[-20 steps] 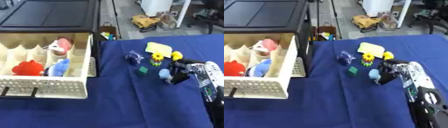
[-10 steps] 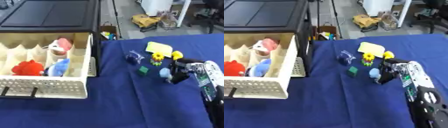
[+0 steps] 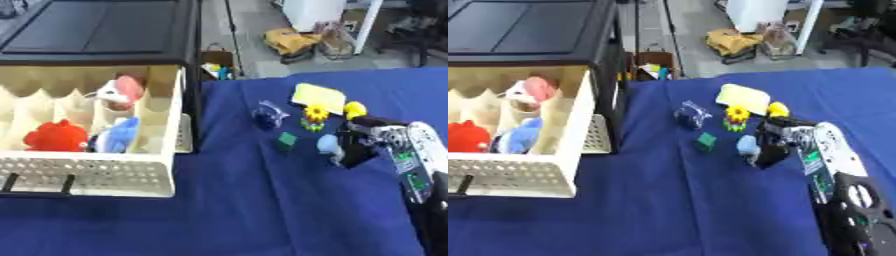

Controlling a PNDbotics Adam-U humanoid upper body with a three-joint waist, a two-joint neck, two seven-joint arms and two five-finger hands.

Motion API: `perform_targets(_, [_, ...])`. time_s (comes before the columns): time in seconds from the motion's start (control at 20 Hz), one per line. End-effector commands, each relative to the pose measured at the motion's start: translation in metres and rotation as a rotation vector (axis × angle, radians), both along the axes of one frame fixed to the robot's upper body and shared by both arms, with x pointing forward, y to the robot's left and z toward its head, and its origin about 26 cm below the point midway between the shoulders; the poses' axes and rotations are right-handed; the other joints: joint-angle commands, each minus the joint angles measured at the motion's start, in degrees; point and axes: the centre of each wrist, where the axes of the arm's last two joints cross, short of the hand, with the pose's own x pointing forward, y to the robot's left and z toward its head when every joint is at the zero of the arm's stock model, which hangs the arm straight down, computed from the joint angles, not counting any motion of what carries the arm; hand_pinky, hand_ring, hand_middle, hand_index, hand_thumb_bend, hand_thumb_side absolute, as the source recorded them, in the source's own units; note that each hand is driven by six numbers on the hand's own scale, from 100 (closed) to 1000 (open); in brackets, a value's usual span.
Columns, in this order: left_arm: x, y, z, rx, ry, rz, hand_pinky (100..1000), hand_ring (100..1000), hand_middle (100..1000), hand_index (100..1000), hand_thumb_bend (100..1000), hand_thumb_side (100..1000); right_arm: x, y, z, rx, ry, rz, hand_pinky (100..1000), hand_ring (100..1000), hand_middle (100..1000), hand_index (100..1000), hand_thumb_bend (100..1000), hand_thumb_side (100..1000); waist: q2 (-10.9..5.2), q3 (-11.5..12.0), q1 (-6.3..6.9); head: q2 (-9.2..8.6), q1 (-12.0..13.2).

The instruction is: Pick up objects from table and place into drawer.

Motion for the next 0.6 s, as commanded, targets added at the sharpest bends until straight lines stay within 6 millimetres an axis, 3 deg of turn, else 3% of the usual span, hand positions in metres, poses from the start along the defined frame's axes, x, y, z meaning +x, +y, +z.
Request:
perform_targets(0.05, [-0.0011,0.0002,0.0078,0.017,-0.022,-0.004,794,852,816,913,309,1000,-0.0032,0.0002,0.0155,0.004,-0.063,0.014,455,665,583,745,264,362,-0.94,0.1,-0.07,-0.59,0.1])
perform_targets(0.6, [-0.0011,0.0006,0.0082,0.018,-0.021,-0.005,794,852,816,913,309,1000,-0.0035,0.0009,0.0176,0.005,-0.115,0.006,446,649,537,682,194,343,-1.05,0.1,-0.19,-0.83,0.0])
